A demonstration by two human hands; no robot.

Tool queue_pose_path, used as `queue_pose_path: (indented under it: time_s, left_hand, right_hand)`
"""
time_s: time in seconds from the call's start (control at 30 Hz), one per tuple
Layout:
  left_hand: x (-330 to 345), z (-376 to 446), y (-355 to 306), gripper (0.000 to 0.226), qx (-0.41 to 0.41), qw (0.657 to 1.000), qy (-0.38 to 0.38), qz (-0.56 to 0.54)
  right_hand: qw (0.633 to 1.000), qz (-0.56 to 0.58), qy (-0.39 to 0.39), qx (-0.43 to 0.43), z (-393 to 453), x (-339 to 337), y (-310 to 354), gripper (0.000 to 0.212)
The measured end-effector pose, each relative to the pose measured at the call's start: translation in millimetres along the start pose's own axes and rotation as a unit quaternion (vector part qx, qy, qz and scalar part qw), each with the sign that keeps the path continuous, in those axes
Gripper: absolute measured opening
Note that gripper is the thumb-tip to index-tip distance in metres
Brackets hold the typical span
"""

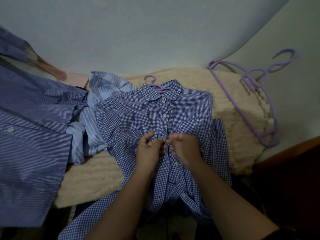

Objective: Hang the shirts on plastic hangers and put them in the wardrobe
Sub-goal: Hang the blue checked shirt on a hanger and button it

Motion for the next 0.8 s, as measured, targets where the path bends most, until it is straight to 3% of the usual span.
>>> queue_pose_path:
  time_s: [0.2,0.43,0.8]
  left_hand:
    - [0.6,2.4,0.1,0.047,0.003,1.0,0.013,0.024]
    - [0.5,4.7,2.7,0.046,0.015,0.999,0.02,0.022]
    - [-0.6,8.5,2.8,0.045,0.115,0.983,0.009,0.146]
  right_hand:
    - [1.0,-0.004,-0.011,-0.013,-1.0,-0.2,0.1,0.019]
    - [1.0,0.014,-0.01,-0.013,-2.3,-0.1,0.5,0.018]
    - [0.992,-0.074,0.044,-0.095,-5.0,3.0,2.4,0.025]
Point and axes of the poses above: each hand's wrist, its own z-axis towards the middle knuckle, its own x-axis out of the palm, y = z × x, the point moved 4 cm from there along z, towards the middle knuckle, and after that the axes turned 12 degrees about -x, right-handed, at the moved point
